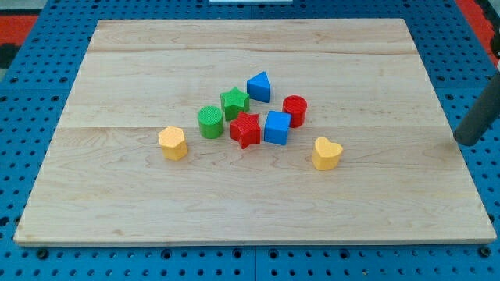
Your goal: Push blue cube into red circle
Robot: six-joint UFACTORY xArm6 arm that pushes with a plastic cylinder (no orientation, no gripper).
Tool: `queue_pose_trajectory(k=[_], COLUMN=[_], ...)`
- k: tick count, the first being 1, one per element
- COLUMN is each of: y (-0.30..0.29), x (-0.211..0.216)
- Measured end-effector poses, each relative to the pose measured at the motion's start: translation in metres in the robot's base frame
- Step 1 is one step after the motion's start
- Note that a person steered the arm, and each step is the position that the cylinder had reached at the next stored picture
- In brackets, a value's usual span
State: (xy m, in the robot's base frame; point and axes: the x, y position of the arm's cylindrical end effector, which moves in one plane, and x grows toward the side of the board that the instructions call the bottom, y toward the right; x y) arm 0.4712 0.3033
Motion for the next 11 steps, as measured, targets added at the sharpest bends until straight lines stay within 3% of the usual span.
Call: queue_pose_trajectory(k=[2,3,4,5,7,9,10,11], y=[-0.003,-0.013,-0.095,-0.223,-0.306,-0.264,-0.245,-0.276], x=[0.009,0.067,0.124,0.139,0.027,-0.056,-0.069,-0.070])
